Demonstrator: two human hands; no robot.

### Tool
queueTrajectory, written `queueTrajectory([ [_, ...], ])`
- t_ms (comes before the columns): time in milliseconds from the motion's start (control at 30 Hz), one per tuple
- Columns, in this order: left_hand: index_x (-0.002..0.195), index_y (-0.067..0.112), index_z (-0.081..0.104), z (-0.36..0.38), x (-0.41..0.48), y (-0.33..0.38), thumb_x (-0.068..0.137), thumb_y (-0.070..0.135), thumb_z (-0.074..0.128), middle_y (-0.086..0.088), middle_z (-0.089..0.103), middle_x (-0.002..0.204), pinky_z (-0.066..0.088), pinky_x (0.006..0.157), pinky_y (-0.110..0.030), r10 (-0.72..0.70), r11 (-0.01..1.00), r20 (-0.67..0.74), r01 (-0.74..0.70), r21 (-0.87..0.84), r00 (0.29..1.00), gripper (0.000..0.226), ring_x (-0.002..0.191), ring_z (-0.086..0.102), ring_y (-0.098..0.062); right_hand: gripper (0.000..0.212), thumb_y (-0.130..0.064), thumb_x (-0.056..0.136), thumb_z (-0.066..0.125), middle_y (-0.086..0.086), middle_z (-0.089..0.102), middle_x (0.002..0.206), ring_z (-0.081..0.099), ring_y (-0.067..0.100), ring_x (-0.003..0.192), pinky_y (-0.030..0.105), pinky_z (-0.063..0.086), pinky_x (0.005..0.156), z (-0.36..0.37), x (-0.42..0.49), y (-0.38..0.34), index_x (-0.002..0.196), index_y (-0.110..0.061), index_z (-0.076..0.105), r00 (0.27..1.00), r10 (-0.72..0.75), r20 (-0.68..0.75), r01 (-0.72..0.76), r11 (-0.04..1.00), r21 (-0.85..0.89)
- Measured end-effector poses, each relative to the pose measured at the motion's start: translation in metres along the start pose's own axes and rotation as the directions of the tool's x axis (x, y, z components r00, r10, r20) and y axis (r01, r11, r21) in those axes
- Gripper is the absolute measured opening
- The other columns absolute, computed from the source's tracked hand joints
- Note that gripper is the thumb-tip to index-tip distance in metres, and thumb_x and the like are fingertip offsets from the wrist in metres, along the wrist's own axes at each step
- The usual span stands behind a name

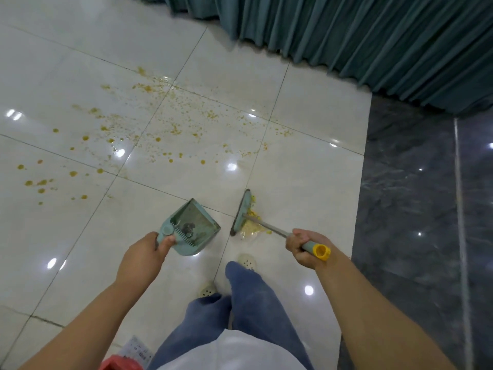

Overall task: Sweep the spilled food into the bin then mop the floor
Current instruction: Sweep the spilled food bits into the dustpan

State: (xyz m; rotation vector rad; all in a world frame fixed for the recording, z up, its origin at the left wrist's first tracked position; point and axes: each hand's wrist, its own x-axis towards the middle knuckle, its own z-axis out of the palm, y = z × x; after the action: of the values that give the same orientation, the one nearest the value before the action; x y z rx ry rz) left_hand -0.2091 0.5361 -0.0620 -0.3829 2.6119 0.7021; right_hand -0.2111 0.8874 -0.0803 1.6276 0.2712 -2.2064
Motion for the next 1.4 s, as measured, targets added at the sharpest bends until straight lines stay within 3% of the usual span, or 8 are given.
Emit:
queueTrajectory([
  [500,0.077,0.004,0.054,0.018,-0.033,0.003,0.095,0.044,0.043,-0.008,0.06,0.066,0.036,0.052,-0.029,-0.007,1.0,0.07,0.005,0.025,0.998,0.044,0.06,0.054,-0.021,0.013,-0.002,0.084,0.05,0.007,0.04,0.053,0.04,0.01,0.026,0.015,0.037,0.026,-0.059,-0.008,-0.013,0.092,-0.007,0.042,0.998,0.047,0.045,-0.044,0.997,-0.07],
  [667,0.078,0.005,0.055,0.032,-0.054,0.026,0.094,0.046,0.043,-0.01,0.062,0.068,0.044,0.058,-0.034,-0.029,0.999,0.104,0.031,-0.014,0.994,0.046,0.063,0.057,-0.024,0.006,-0.011,0.094,0.045,0.006,0.042,0.051,0.039,0.005,0.025,0.012,0.034,0.025,-0.049,-0.032,-0.067,0.091,-0.006,0.045,0.998,0.065,0.017,-0.055,0.936,-0.347],
  [800,0.075,0.006,0.054,0.052,-0.074,0.05,0.094,0.044,0.045,-0.01,0.061,0.066,0.042,0.058,-0.033,-0.066,0.997,0.085,0.07,-0.044,0.994,0.043,0.061,0.055,-0.024,0.009,-0.009,0.098,0.044,0.001,0.035,0.063,0.036,0.003,0.028,0.01,0.031,0.026,-0.019,-0.025,-0.101,0.089,-0.011,0.044,0.998,-0.055,0.004,0.042,0.719,-0.693],
  [900,0.071,0.009,0.051,0.072,-0.088,0.071,0.093,0.042,0.048,-0.006,0.059,0.062,0.042,0.058,-0.033,-0.092,0.993,0.081,0.097,-0.063,0.992,0.04,0.058,0.054,-0.022,0.04,0.0,0.097,0.044,0.006,0.04,0.063,0.038,0.006,0.03,0.009,0.031,0.031,-0.006,-0.01,-0.118,0.13,-0.021,0.043,0.975,-0.224,0.01,0.101,0.401,-0.91],
  [967,0.074,0.008,0.053,0.084,-0.098,0.083,0.093,0.041,0.048,-0.007,0.06,0.064,0.043,0.059,-0.034,-0.103,0.993,0.081,0.107,-0.052,0.991,0.039,0.059,0.054,-0.022,0.056,0.001,0.097,0.045,0.008,0.042,0.072,0.039,0.01,0.043,0.01,0.033,0.033,-0.007,0.005,-0.127,0.146,-0.02,0.032,0.958,-0.284,0.034,0.103,0.23,-0.968],
  [1067,0.079,0.007,0.056,0.103,-0.109,0.099,0.094,0.042,0.047,-0.006,0.06,0.065,0.041,0.057,-0.031,-0.126,0.991,0.073,0.129,-0.035,0.989,0.039,0.059,0.053,-0.02,0.051,-0.001,0.096,0.046,0.009,0.043,0.078,0.038,0.013,0.052,0.013,0.037,0.035,-0.024,0.023,-0.14,0.144,-0.015,0.036,0.958,-0.285,0.019,0.036,0.054,-0.998],
  [1233,0.072,0.01,0.052,0.125,-0.13,0.113,0.094,0.043,0.047,-0.004,0.057,0.062,0.036,0.052,-0.027,-0.166,0.984,0.033,0.167,-0.055,0.986,0.039,0.056,0.051,-0.016,0.04,-0.006,0.095,0.049,0.01,0.046,0.078,0.042,0.012,0.051,0.017,0.039,0.039,-0.082,0.026,-0.141,0.134,-0.011,0.045,0.965,-0.228,-0.128,-0.129,0.009,-0.992],
  [1400,0.073,0.009,0.053,0.141,-0.144,0.119,0.094,0.042,0.046,-0.004,0.058,0.062,0.036,0.051,-0.026,-0.193,0.98,-0.004,0.192,-0.056,0.981,0.04,0.057,0.051,-0.016,0.039,-0.004,0.096,0.045,0.009,0.044,0.075,0.039,0.012,0.053,0.02,0.037,0.045,-0.118,-0.008,-0.136,0.134,-0.01,0.045,0.976,-0.178,-0.123,-0.131,-0.033,-0.991],
])
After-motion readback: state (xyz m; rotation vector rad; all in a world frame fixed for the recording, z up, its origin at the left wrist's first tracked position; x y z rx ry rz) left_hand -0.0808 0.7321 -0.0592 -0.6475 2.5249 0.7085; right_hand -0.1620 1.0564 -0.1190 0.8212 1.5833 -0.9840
